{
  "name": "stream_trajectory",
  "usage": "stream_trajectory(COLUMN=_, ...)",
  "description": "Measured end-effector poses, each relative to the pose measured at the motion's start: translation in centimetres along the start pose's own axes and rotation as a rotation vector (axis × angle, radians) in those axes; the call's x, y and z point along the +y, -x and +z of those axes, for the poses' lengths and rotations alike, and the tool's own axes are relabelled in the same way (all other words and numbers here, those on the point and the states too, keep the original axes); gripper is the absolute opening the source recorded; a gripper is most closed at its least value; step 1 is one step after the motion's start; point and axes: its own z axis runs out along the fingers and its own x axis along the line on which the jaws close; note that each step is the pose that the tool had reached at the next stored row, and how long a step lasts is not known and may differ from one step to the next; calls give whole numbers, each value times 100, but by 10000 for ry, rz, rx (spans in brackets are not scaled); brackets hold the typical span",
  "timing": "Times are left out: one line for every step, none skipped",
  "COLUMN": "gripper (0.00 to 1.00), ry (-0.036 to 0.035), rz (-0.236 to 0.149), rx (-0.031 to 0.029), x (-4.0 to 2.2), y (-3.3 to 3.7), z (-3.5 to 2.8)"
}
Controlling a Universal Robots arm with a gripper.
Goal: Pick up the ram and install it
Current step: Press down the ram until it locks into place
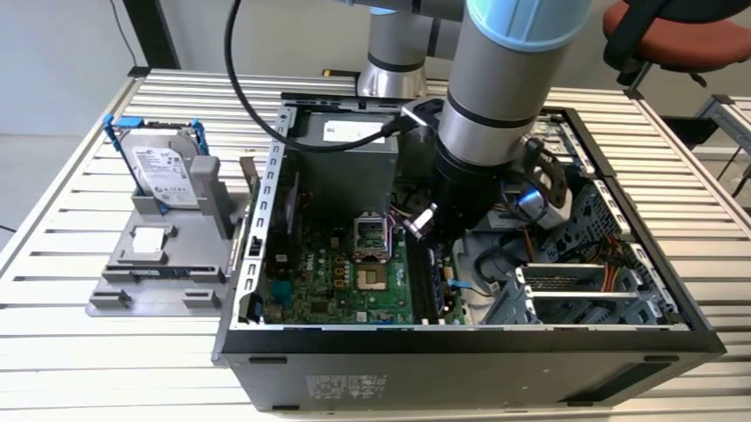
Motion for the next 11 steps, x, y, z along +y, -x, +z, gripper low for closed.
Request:
stream_trajectory(gripper=0, ry=4, rz=-153, rx=1, x=0, y=0, z=0)
stream_trajectory(gripper=0, ry=9, rz=-303, rx=1, x=0, y=0, z=0)
stream_trajectory(gripper=0, ry=14, rz=-452, rx=1, x=0, y=0, z=0)
stream_trajectory(gripper=0, ry=18, rz=-600, rx=1, x=0, y=0, z=0)
stream_trajectory(gripper=0, ry=23, rz=-753, rx=2, x=0, y=0, z=0)
stream_trajectory(gripper=0, ry=27, rz=-908, rx=2, x=0, y=0, z=0)
stream_trajectory(gripper=0, ry=37, rz=-1237, rx=4, x=0, y=0, z=0)
stream_trajectory(gripper=0, ry=42, rz=-1418, rx=4, x=0, y=0, z=0)
stream_trajectory(gripper=0, ry=48, rz=-1596, rx=4, x=0, y=0, z=0)
stream_trajectory(gripper=0, ry=54, rz=-1782, rx=5, x=0, y=0, z=0)
stream_trajectory(gripper=0, ry=59, rz=-1955, rx=5, x=0, y=0, z=0)
